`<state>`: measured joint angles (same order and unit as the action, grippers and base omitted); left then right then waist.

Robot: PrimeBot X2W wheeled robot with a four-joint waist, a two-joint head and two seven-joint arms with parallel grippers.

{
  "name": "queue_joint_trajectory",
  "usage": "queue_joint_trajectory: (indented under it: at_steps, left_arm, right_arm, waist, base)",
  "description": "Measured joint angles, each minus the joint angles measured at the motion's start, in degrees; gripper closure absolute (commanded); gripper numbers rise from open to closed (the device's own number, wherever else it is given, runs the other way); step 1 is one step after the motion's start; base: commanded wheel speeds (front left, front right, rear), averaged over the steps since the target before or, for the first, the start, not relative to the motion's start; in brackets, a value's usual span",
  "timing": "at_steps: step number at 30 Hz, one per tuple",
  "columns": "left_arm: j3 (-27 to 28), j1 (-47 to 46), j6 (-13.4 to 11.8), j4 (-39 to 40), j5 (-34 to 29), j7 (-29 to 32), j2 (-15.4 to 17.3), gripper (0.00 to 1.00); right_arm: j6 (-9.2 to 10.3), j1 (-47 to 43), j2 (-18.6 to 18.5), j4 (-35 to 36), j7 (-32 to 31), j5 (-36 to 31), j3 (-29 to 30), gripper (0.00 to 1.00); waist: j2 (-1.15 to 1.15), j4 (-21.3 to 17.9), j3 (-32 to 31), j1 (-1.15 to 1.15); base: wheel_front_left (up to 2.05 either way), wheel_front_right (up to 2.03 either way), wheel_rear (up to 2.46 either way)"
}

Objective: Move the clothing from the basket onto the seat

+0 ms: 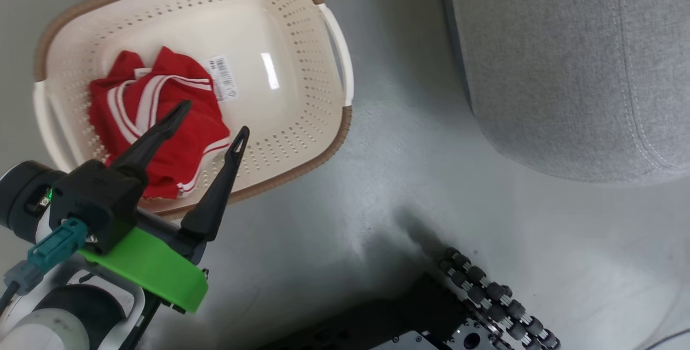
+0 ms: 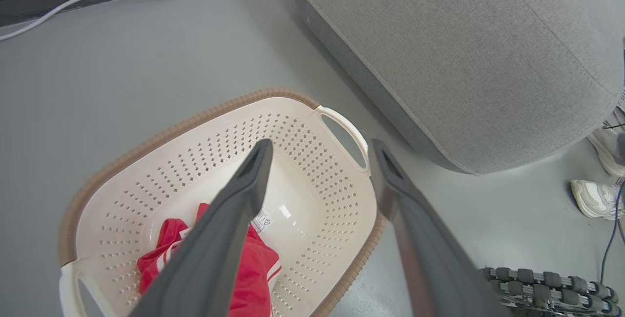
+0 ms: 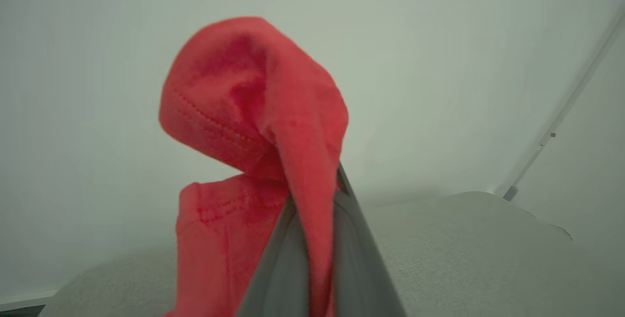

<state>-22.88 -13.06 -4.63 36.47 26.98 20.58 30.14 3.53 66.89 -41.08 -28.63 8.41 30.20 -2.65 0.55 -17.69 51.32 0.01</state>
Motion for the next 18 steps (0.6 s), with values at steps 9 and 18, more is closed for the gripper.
queue_joint_trajectory:
  at_steps: [9,18]
  left_arm:
    - [0.8,-0.1,0.0,0.2,0.0,0.5,0.8,0.00]
    - [1.5,-0.3,0.1,-3.6,0.6,-3.0,-0.3,0.00]
  right_arm:
    - [0.31,-4.1,9.4,-8.3,-1.0,-0.1,-5.4,1.00]
    - [1.19,-4.3,14.1,-13.1,1.8,-0.4,-5.0,0.00]
  waist:
    - [0.00,-3.2,3.4,0.00]
    - [0.00,-3.9,1.1,-0.01]
  base:
    - [0.00,0.00,0.00]
    - [0.00,0.00,0.00]
